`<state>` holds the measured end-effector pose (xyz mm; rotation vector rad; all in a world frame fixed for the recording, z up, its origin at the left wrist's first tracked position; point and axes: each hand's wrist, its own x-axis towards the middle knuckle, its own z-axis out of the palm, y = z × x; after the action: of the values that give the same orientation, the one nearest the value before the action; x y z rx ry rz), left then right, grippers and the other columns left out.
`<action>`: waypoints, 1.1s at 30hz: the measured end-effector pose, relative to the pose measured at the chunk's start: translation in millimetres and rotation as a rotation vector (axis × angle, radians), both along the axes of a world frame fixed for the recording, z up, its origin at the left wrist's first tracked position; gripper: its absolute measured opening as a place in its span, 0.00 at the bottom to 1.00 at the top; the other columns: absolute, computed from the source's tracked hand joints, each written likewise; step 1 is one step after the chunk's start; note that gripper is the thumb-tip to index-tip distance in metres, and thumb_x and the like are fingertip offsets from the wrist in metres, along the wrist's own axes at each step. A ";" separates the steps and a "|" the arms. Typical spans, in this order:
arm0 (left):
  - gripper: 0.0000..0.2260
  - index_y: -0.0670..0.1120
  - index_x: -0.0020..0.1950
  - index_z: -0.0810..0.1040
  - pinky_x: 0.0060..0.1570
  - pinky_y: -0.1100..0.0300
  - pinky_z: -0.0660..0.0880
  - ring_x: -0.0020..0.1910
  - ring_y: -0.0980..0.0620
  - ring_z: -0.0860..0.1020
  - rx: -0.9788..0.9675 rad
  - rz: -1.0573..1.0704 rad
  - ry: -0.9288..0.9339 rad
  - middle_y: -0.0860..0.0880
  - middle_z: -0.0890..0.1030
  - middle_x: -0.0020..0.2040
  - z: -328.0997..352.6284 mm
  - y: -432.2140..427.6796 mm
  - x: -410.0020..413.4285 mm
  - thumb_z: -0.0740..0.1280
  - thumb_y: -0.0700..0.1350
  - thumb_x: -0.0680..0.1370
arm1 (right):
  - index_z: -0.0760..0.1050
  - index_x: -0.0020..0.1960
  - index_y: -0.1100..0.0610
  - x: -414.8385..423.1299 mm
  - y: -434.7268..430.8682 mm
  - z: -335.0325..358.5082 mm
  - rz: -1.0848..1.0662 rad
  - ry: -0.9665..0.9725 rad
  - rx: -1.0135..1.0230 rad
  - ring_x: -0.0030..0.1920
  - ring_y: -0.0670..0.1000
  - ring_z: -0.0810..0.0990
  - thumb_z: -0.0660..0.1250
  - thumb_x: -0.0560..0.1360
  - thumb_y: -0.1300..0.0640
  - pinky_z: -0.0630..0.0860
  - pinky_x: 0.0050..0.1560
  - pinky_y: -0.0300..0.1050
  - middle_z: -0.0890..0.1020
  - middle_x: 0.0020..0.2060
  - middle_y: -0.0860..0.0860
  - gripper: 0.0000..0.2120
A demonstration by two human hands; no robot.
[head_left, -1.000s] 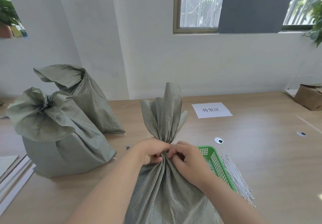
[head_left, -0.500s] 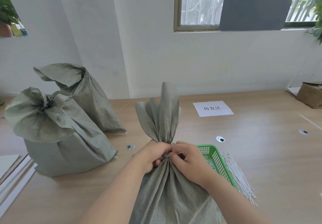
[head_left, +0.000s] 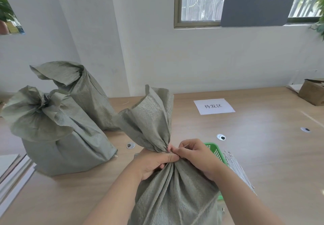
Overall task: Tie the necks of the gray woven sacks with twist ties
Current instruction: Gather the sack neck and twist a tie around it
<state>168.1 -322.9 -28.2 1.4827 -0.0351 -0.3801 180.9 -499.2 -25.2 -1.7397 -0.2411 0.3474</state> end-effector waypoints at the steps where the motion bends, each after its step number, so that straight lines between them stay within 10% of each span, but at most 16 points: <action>1: 0.09 0.46 0.36 0.76 0.26 0.65 0.60 0.25 0.60 0.68 -0.013 0.007 0.005 0.44 0.77 0.41 0.6 -0.4 0.1 0.75 0.36 0.68 | 0.73 0.32 0.56 0.3 -1.6 0.1 0.005 0.010 0.025 0.34 0.52 0.67 0.71 0.75 0.56 0.63 0.35 0.44 0.72 0.30 0.55 0.15; 7: 0.07 0.47 0.42 0.80 0.21 0.68 0.55 0.24 0.60 0.64 -0.132 0.032 0.106 0.51 0.79 0.33 1.6 -2.1 1.6 0.70 0.36 0.76 | 0.81 0.43 0.62 2.3 -15.1 -0.9 0.072 0.139 0.379 0.33 0.51 0.75 0.70 0.70 0.66 0.75 0.38 0.40 0.80 0.36 0.58 0.03; 33: 0.09 0.45 0.32 0.73 0.21 0.69 0.63 0.25 0.59 0.71 -0.145 0.054 0.054 0.51 0.73 0.30 1.5 -3.1 0.5 0.72 0.46 0.66 | 0.83 0.42 0.61 -3.2 0.4 -1.6 -0.120 0.085 0.312 0.31 0.48 0.77 0.70 0.75 0.69 0.78 0.35 0.39 0.82 0.35 0.58 0.06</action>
<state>168.6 -326.0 -26.7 1.3268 0.0197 -0.3664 177.7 -498.8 -26.8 -1.4214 -0.1206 0.2788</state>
